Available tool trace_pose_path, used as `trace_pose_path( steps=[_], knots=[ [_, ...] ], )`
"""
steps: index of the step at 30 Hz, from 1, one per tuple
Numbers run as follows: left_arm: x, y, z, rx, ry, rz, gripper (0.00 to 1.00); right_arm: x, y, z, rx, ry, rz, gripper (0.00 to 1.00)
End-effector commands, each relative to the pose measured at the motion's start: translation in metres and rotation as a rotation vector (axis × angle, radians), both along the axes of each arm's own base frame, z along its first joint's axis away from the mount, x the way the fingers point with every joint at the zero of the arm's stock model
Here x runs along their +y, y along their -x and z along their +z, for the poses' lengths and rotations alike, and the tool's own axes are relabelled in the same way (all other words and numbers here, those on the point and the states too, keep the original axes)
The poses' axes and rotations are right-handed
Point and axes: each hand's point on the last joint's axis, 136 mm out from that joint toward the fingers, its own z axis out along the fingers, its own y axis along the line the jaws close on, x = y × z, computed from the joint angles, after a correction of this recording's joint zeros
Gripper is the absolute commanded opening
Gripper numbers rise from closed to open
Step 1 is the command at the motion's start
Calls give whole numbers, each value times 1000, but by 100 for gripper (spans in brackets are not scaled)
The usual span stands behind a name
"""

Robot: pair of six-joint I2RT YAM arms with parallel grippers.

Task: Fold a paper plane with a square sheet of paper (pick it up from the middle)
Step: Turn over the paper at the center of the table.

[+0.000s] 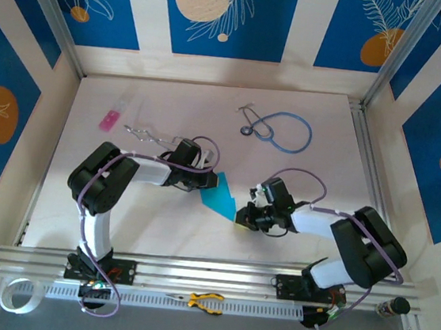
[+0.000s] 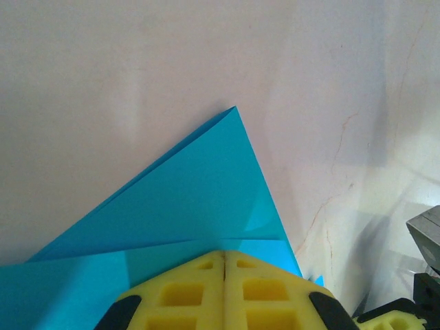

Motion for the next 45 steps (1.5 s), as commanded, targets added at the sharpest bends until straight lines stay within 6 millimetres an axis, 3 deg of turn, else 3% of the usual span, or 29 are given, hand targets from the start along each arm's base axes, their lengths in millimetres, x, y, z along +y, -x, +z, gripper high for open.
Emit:
trace_pose_path(
  steps=[1,5,7,13,25,45],
  knots=[
    [32,5,-37,90,-135,75,5,-14,15,0,69,43,-29,14],
    [33,4,-39,112,-132,96,5,-13,4,17,54,10,-112,21],
    [33,5,-40,121,-125,101,5,-17,1,19,97,9,-180,32],
    [32,7,-41,141,-111,110,5,-7,-3,26,137,-67,-187,35],
    [32,8,-42,156,-101,118,5,1,-7,11,194,-64,-170,33],
    [29,5,-37,149,-82,120,6,12,-27,18,77,-92,-193,30]
  ],
)
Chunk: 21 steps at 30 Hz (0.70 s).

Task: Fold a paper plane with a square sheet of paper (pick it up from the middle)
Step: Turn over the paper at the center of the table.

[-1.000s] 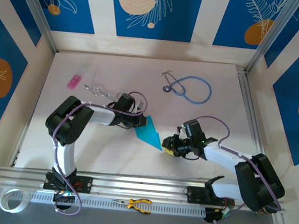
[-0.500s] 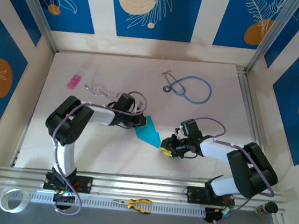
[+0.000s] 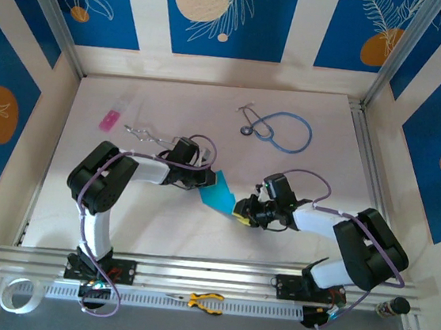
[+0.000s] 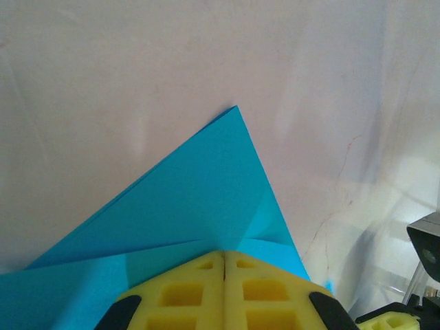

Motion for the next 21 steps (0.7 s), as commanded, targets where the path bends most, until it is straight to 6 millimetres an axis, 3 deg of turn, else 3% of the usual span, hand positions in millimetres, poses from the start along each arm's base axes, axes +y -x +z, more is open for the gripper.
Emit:
trace_pose_path(
  steps=[1,12,17,21],
  knots=[
    [22,11,-36,97,-96,47,6,4,-8,3,-36,-15,-12,30],
    [14,4,-18,80,-48,47,9,5,-11,6,-75,-35,5,22],
    [6,-4,9,33,-5,37,14,1,-11,8,-94,-29,0,17],
    [1,-12,44,-41,39,26,25,-4,-13,19,-137,-28,11,11]
  ],
)
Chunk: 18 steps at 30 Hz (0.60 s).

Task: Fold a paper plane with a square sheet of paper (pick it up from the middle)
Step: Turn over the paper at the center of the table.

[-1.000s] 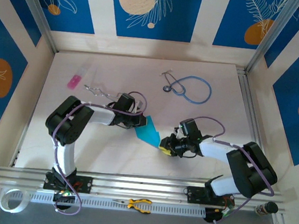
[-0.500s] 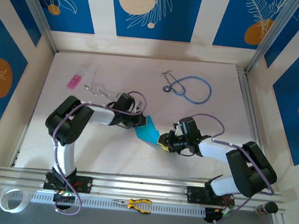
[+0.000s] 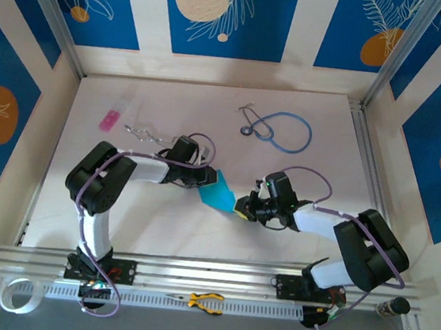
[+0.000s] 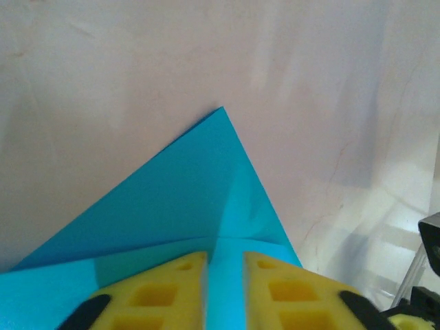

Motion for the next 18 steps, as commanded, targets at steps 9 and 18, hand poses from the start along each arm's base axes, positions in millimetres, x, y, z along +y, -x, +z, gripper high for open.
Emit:
trace_pose_path(
  steps=[9,18],
  knots=[
    [30,-10,106,-292,-76,24,43,-37,-6,64,-237,230,75,9],
    [81,-7,129,-432,-243,137,50,-93,-21,129,-449,730,107,9]
  ],
)
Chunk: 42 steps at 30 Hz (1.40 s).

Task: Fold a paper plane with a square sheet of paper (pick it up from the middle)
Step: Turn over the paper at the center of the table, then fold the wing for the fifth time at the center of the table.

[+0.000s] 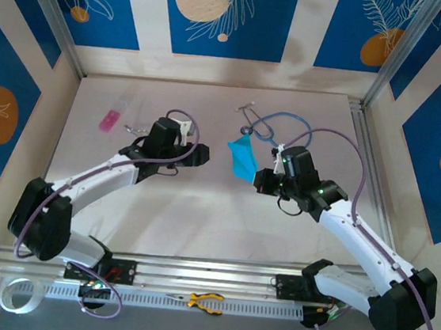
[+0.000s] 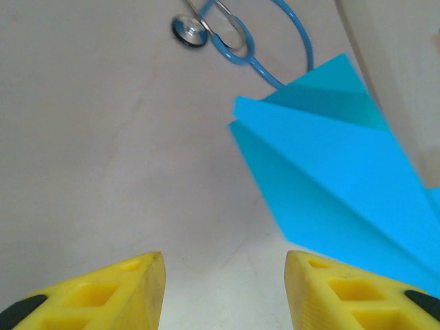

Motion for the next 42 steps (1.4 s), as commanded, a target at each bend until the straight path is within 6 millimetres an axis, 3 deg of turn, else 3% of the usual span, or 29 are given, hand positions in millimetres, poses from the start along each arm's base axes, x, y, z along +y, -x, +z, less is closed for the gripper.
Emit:
trace_pose_path(
  steps=[1,9,14,19,25,30,32,37,42],
  knots=[
    [36,0,-13,-11,-125,94,50,-48,10,-10,3,380,-23,9],
    [81,5,-4,-65,-177,248,56,-73,-8,9,-96,964,-80,7],
    [98,9,-3,-73,-191,298,58,-49,-19,-7,-137,1199,18,7],
    [112,13,-5,-63,-204,354,58,3,-16,-50,-151,1310,242,6],
    [130,18,-7,-43,-217,411,59,65,6,-98,-153,1213,465,9],
    [141,22,-2,-55,-214,445,61,93,22,-117,-116,1083,550,16],
    [144,23,-1,-57,-210,454,61,100,24,-119,-105,1020,544,20],
    [144,23,0,-52,-200,450,61,117,32,-111,-44,761,542,42],
    [132,21,-1,-45,-163,399,60,123,29,-88,-13,468,486,47]
  ],
)
